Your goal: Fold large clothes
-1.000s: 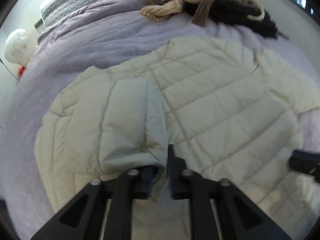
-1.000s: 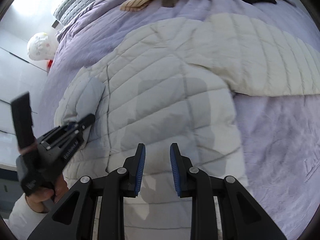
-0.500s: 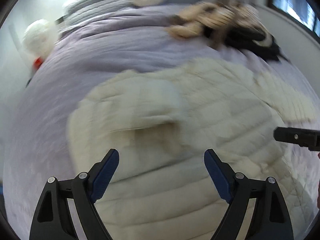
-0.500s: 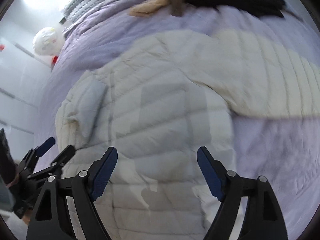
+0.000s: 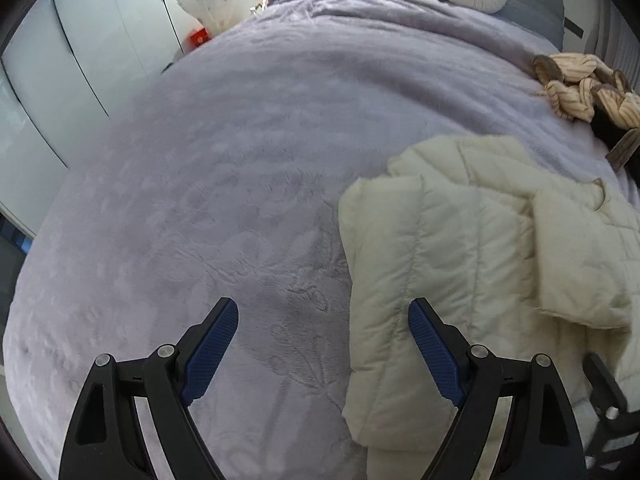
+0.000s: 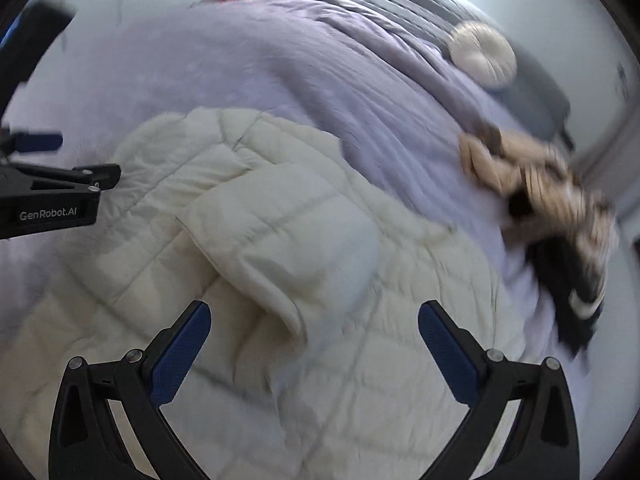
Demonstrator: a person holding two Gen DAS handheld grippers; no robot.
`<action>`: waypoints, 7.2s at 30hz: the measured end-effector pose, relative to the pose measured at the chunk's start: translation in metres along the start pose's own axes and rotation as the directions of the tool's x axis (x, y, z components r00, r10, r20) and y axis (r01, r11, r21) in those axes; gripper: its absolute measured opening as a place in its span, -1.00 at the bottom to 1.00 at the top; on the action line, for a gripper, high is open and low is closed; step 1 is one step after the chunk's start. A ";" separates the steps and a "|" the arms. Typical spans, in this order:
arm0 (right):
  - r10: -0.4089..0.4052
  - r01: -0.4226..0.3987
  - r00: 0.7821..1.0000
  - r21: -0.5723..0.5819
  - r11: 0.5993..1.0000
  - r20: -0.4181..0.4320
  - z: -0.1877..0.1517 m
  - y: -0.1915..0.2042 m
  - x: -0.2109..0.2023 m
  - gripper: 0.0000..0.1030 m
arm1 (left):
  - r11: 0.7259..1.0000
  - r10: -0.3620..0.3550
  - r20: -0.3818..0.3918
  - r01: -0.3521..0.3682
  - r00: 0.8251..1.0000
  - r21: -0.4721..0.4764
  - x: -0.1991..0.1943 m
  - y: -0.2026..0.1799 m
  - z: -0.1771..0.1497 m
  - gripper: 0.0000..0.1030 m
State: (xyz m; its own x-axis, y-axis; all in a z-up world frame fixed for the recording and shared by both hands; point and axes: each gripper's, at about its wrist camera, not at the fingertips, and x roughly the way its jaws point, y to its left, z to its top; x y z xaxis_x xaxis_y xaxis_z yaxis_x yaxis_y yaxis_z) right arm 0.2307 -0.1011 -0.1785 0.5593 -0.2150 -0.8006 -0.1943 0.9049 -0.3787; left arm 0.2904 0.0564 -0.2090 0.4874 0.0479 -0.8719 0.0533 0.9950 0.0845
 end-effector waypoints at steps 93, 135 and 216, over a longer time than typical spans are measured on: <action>0.046 -0.396 0.878 0.776 -0.490 0.477 -0.478 -0.371 0.015 1.00 | 0.840 -0.283 -0.227 0.355 0.932 0.411 -0.133 -0.327 -0.117 0.71; 0.504 -0.713 0.644 0.691 0.122 0.576 -0.109 -0.239 -0.007 -0.60 | 0.975 -0.203 -0.055 0.207 0.978 0.084 -0.097 -0.110 -0.037 0.71; 0.287 -0.191 0.958 0.760 0.621 0.007 -0.153 -0.224 -0.016 0.42 | 0.835 -0.550 -0.206 0.536 0.810 -0.124 -0.014 -0.096 -0.028 -0.85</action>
State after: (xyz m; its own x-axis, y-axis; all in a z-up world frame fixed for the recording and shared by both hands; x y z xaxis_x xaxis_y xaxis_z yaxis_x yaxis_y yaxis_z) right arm 0.1422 -0.3565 -0.1523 0.4856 0.0561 -0.8724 0.3849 0.8823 0.2710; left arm 0.2538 -0.0375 -0.2187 0.1860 -0.4901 -0.8516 0.1979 0.8676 -0.4561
